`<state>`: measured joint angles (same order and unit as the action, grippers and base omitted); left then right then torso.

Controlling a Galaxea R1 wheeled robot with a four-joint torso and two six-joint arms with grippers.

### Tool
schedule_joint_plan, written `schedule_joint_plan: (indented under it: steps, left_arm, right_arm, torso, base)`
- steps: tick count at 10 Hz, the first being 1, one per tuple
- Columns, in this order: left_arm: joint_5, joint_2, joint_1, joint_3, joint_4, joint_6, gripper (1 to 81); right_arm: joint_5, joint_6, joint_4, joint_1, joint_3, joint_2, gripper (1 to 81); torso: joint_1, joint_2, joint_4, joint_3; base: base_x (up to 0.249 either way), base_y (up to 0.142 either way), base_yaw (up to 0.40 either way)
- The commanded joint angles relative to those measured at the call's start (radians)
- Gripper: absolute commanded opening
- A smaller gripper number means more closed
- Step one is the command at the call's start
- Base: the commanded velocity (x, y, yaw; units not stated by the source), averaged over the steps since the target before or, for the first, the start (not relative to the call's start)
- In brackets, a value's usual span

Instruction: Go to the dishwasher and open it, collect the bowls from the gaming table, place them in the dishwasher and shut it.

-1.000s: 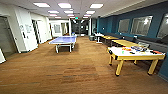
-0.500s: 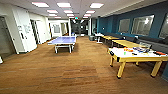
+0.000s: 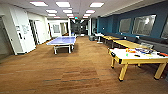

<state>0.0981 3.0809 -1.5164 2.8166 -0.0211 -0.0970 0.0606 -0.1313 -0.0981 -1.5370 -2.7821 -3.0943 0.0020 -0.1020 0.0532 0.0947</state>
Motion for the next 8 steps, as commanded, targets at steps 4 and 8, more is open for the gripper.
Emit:
schedule_joint_plan:
  steps: [4,8]
  left_arm:
    - [-0.046,0.003,0.051,0.001,0.009,0.003,81.1]
    - [-0.047,0.004,0.051,0.003,0.007,0.002,81.1]
  right_arm:
    - [-0.044,0.002,-0.008,0.048,0.004,-0.007,81.1]
    - [-0.044,0.002,-0.008,0.05,0.003,-0.007,81.1]
  torso:
    - [0.0,0.0,0.0,0.0]
    - [0.0,0.0,0.0,0.0]
  base:
    - [0.228,0.0,0.0]
    - [0.235,0.0,0.0]
